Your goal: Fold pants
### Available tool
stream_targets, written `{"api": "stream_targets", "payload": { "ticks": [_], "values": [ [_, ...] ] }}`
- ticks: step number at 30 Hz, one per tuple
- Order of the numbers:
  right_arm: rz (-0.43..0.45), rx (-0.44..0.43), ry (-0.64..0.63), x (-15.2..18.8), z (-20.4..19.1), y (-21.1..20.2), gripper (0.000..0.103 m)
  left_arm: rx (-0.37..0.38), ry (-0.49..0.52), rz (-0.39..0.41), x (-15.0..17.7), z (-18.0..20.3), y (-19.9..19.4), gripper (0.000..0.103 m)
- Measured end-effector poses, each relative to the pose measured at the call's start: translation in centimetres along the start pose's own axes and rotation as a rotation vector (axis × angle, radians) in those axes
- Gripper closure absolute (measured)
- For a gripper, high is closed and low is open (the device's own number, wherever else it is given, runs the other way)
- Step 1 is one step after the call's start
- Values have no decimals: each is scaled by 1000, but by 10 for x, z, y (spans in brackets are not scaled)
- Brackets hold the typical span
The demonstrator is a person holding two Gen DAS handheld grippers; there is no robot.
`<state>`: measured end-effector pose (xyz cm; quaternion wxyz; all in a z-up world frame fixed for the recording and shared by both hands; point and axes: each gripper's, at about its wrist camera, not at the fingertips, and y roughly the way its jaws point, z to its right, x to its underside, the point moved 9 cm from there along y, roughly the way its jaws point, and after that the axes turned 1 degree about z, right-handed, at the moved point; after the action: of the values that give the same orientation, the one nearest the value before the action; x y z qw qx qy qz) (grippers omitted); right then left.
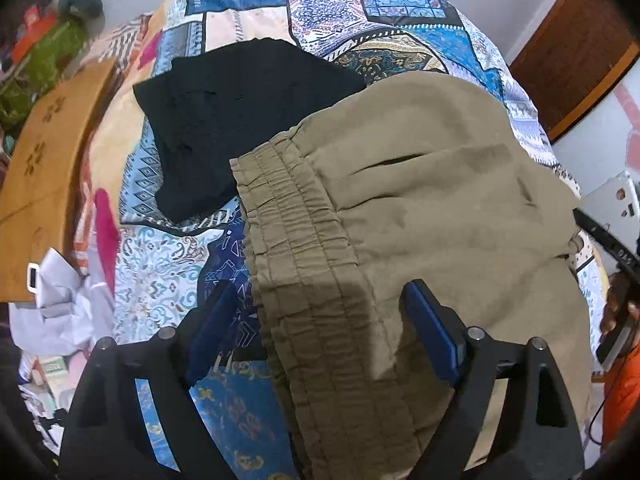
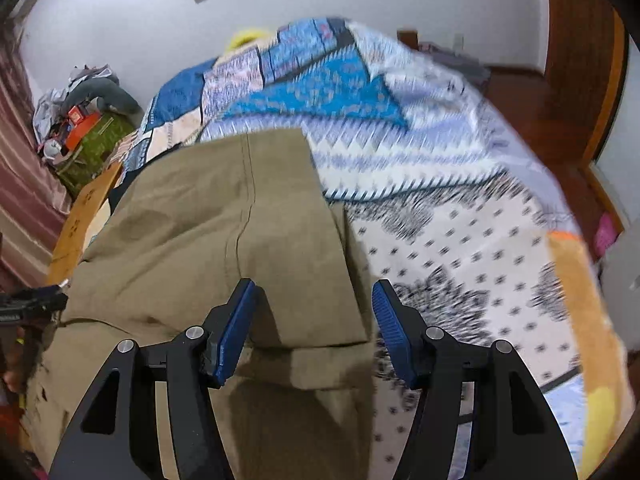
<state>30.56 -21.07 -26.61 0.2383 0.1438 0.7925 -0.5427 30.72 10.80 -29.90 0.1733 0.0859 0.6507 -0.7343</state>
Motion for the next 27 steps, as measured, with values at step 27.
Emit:
{"api": "stream_targets", "payload": {
  "ticks": [27],
  "values": [
    [-105,106,-146,-1,2,3,81,-112,52,81,-11,-17,-15,28]
  ]
}}
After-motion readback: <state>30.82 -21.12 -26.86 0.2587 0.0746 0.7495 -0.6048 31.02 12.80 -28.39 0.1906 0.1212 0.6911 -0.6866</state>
